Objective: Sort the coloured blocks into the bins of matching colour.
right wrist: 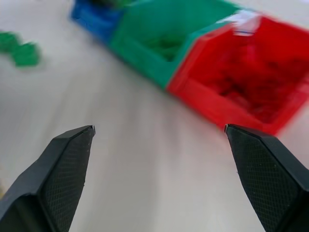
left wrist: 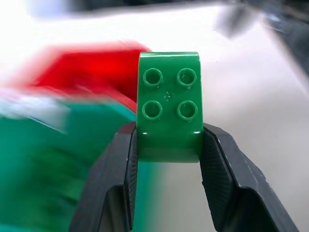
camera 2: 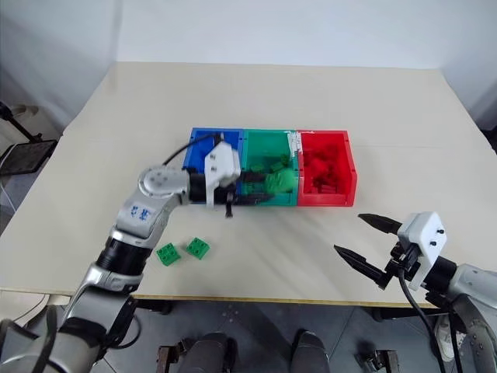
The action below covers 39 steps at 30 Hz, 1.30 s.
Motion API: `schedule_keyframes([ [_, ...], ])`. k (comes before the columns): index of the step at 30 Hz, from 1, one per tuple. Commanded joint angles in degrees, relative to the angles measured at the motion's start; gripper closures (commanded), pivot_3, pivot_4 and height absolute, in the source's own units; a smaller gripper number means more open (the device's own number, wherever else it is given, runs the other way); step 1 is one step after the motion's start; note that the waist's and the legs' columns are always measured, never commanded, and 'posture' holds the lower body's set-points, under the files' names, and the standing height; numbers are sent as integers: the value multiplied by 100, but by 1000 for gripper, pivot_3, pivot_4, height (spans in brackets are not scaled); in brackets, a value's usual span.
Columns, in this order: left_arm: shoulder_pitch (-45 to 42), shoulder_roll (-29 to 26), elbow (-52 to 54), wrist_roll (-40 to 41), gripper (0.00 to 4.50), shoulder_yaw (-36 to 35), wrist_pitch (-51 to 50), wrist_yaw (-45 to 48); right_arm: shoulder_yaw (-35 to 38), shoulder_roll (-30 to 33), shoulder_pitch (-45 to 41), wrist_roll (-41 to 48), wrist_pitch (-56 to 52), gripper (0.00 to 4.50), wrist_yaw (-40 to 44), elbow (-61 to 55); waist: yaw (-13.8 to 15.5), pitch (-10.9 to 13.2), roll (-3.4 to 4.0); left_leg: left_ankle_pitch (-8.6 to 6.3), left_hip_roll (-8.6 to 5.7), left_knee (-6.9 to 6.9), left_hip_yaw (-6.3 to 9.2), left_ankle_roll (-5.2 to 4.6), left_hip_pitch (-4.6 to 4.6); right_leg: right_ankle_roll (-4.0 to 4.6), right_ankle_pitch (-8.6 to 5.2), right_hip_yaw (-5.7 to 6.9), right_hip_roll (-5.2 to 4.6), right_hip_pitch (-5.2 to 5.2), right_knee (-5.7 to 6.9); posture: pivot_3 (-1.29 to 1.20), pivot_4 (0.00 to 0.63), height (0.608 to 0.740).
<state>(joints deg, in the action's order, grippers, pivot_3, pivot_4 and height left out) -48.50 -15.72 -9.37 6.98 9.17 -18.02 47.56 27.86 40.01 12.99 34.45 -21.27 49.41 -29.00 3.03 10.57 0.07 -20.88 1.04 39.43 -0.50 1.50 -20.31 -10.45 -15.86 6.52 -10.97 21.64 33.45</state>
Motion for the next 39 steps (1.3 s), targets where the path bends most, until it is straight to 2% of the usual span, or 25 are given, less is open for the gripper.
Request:
schedule_keyframes([
  [1,-314,224,-579,-256,3052,-120,-84,-795,257,-229,209,-108,250,0,-351,-318,-20,-1,2,0,0,-4,-3,0,4,0,0,-1,0,0,-1,0,150,740],
  [4,-554,363,-915,-278,3052,-159,-130,-1051,226,-357,222,-212,378,0,-531,-361,-36,-1,1,0,-1,-11,-9,0,6,-1,0,-2,0,2,-4,0,150,740],
  [6,-613,343,-960,-241,2313,-151,-182,-1002,190,-389,138,-256,447,0,-612,-339,-36,0,0,0,-1,-12,-8,0,4,-1,0,-3,0,3,-4,0,150,740],
  [8,-596,257,-899,-223,1797,-164,-270,-972,145,-373,10,-316,538,0,-648,-267,-36,0,1,0,-1,-12,-9,0,4,-1,0,-3,0,4,-4,0,150,740],
  [13,-344,-143,-331,-10,162,-343,-409,-696,-150,-247,-362,-326,617,0,-504,-123,-64,-1,1,0,0,-13,-8,0,5,-1,0,-3,0,5,-3,0,150,740],
  [14,-243,-261,-182,58,31,-399,-376,-576,-228,-204,-449,-320,630,0,-434,-88,-88,-1,2,0,0,-13,-8,0,5,-1,0,-3,0,5,-3,0,150,740],
  [17,197,-665,338,350,31,-670,-134,-177,-526,-26,-778,-300,629,0,-167,52,-160,-2,4,0,0,-15,-7,0,6,-1,0,-3,0,6,-3,0,150,740],
  [19,772,-1162,936,701,31,-952,-94,340,-817,180,-1082,-312,602,0,144,206,-198,-2,4,0,1,-19,-5,0,9,-1,0,-3,0,5,-1,0,150,740],
  [23,2299,-2313,1877,1974,31,-1967,-116,1876,-1596,537,-1868,-337,512,0,829,541,-373,-1,6,0,8,-29,-7,1,13,-1,0,-4,2,14,2,0,150,740],
  [27,3364,-3141,1348,1650,31,-2738,248,1851,-2279,660,-2490,-455,592,0,1417,772,-294,0,4,-1,11,-24,-2,3,7,0,0,2,3,18,6,0,150,740],
  [33,4683,-3744,870,1422,31,-3494,647,1920,-2945,407,-3042,-500,573,0,1837,1139,-189,2,0,-8,10,-23,-4,3,7,0,0,3,3,13,-1,0,150,740],
  [36,4978,-3767,657,1471,31,-3721,946,1956,-3089,316,-3171,-634,730,0,1929,1329,-174,2,-1,-9,13,-24,-6,6,4,0,0,3,4,23,4,0,150,740],
  [39,5230,-3735,1082,1606,31,-3717,886,1994,-3094,318,-3267,-722,841,0,2041,1579,-176,2,-1,-9,12,-24,-10,5,2,0,0,2,4,25,5,0,150,740],
])
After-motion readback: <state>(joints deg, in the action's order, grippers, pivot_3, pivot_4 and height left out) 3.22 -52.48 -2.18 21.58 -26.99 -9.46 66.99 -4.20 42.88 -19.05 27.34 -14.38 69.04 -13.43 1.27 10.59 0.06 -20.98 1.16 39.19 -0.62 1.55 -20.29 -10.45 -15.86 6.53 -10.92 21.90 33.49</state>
